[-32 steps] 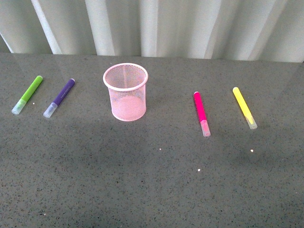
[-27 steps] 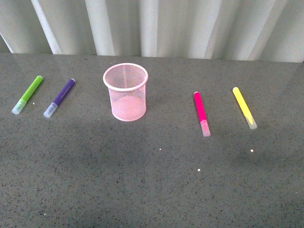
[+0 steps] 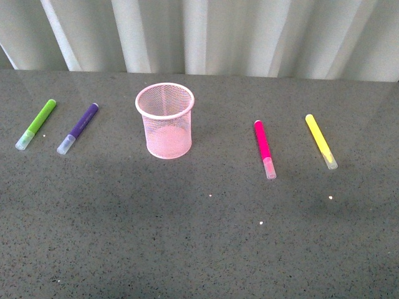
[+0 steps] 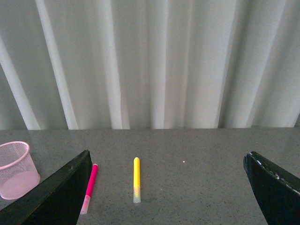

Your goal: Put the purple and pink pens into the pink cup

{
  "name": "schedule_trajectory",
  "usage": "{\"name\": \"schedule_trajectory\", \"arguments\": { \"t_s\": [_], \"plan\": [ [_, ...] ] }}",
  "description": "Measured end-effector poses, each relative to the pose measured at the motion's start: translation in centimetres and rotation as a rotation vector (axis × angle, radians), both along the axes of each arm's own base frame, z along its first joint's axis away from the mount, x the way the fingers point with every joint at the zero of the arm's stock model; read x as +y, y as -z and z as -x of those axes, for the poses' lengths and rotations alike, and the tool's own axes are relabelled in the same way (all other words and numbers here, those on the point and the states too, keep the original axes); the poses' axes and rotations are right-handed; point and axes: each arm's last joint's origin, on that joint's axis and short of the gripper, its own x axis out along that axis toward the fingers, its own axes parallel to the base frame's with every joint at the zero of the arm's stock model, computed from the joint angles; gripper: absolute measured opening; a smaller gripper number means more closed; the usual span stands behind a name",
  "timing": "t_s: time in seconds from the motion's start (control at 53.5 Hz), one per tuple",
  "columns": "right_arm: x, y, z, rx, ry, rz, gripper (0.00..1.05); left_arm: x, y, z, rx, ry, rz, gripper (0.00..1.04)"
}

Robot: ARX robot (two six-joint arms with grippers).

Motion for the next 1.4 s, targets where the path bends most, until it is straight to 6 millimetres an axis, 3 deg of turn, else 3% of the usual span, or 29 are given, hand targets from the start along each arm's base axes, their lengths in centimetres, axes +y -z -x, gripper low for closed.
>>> {"name": "schedule_trajectory", "arguments": {
  "t_s": [0.86,0.935,1.047,1.159,1.308,1.402],
  "plan": [
    [0.0,0.0,0.0,0.0,0.0,0.0,0.98,0.0,0.0,0.0,0.0,-0.001,0.0,0.98],
    [0.0,0.0,0.0,0.0,0.001,0.0,0.98,-0.5,-0.2,-0.1,-0.017,-0.154,0.02,0.98],
    [0.0,0.0,0.0,0.0,0.0,0.0,0.98,-1.2,-0.3,-0.3,-0.013,-0.172,0.034,0.98],
    [0.0,0.0,0.0,0.0,0.0,0.0,0.98,-0.4,-0.6,-1.3,0.015,-0.162,0.034,0.98],
    [0.0,0.0,0.0,0.0,0.0,0.0,0.98,2.0,-3.9,-3.8,0.006,-0.135,0.0,0.98],
    [0.0,0.0,0.0,0.0,0.0,0.0,0.98,4.2,-6.0,-7.0,0.083,-0.115,0.004,0.98]
  ]
}}
